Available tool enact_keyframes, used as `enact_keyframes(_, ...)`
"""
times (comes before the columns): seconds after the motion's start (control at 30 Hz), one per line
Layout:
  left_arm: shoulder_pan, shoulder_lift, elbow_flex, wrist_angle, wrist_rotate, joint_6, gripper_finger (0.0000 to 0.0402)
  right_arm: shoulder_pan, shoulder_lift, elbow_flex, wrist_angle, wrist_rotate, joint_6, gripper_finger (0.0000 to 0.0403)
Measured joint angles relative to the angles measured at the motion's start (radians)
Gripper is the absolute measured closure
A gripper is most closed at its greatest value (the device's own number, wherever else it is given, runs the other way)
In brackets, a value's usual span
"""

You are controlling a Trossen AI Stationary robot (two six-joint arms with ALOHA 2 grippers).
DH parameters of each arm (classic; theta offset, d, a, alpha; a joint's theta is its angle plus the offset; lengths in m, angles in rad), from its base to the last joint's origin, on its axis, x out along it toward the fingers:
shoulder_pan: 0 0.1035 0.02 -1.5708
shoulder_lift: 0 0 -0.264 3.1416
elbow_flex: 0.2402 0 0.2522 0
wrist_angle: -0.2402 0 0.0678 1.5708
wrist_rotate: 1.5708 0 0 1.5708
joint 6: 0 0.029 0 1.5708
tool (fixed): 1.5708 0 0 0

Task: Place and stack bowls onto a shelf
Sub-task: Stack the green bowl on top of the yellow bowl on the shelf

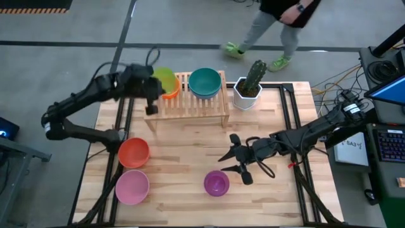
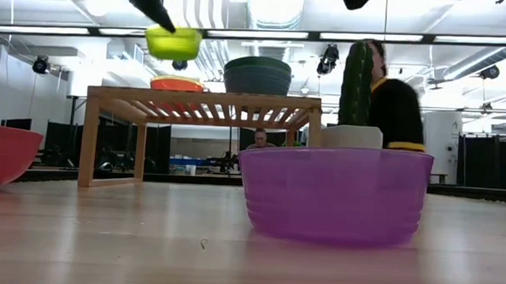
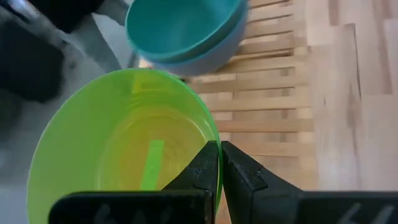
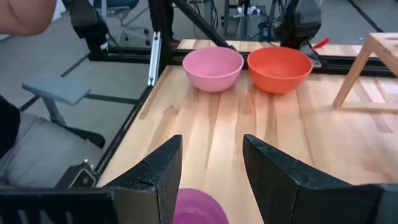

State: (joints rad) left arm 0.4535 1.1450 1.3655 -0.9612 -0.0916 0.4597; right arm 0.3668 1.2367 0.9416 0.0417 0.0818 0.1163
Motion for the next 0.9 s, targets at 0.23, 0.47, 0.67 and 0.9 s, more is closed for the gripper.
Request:
enact_keyframes(0.23, 0.192, 0.111, -0.003, 0.019, 0.178, 0.048, 0.0401, 0.002, 0.022, -0.001, 0.000, 0.000, 0.006, 0.0243)
enact_keyframes(0.47, 0.206, 0.178, -0.003, 0.021, 0.181, 0.063, 0.0401, 0.002, 0.030, -0.001, 0.000, -0.001, 0.017, 0.0243)
enact_keyframes(0.67, 0.206, 0.201, -0.003, 0.021, 0.181, 0.054, 0.0401, 0.002, 0.030, -0.001, 0.001, -0.001, 0.017, 0.0243)
enact_keyframes(0.9, 0.206, 0.192, -0.003, 0.017, 0.181, 0.052, 0.0382, 0.002, 0.030, -0.001, 0.000, -0.001, 0.016, 0.0243)
